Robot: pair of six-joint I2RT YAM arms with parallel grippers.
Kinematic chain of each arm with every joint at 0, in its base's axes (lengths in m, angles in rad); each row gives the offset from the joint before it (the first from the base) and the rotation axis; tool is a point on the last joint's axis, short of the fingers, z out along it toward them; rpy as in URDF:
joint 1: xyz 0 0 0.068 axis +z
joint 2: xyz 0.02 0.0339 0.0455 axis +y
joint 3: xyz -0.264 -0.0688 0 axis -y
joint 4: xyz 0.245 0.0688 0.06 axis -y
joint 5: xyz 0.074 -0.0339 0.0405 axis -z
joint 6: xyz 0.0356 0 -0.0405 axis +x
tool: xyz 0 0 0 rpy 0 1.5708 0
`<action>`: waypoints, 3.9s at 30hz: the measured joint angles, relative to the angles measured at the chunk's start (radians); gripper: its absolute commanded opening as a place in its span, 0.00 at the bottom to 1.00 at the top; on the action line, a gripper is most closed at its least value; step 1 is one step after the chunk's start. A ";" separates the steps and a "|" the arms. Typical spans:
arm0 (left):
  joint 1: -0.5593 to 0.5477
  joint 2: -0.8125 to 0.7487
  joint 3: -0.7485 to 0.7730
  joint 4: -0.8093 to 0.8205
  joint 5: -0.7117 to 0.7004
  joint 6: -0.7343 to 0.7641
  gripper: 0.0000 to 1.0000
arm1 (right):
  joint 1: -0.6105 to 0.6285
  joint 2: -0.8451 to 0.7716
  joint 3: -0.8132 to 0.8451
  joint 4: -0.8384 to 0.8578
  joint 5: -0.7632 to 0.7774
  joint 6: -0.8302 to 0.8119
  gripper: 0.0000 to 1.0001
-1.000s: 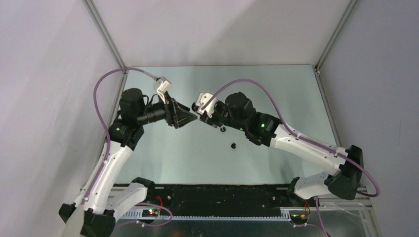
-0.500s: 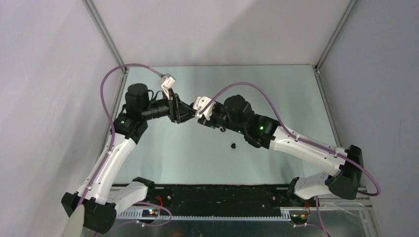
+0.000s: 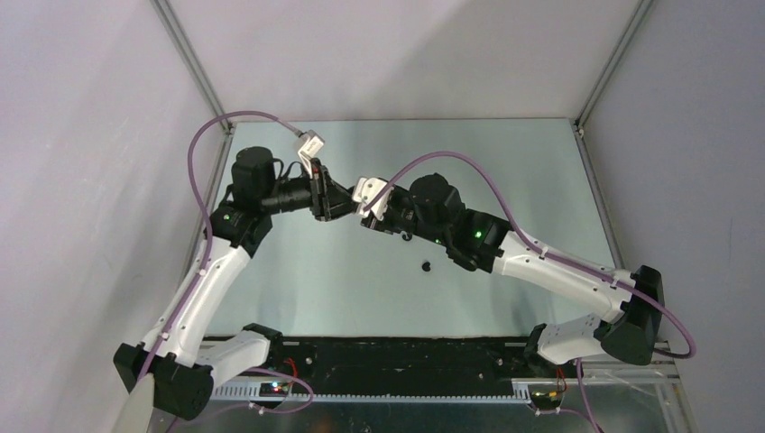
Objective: Insert the wireless bluetooth earbuds into the charging case
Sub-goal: Pass from the right arm to the left, then open the charging case, then pass from the left arm to the right
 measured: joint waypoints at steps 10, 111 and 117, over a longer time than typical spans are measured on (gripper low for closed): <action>-0.004 0.005 0.000 -0.003 0.011 0.000 0.00 | -0.001 -0.002 -0.005 0.000 -0.001 -0.013 0.54; -0.167 -0.085 -0.016 -0.105 -0.012 0.637 0.00 | -0.331 0.098 0.209 -0.279 -0.772 0.299 0.38; -0.168 -0.076 -0.015 -0.105 -0.011 0.620 0.00 | -0.334 0.087 0.194 -0.278 -0.774 0.294 0.18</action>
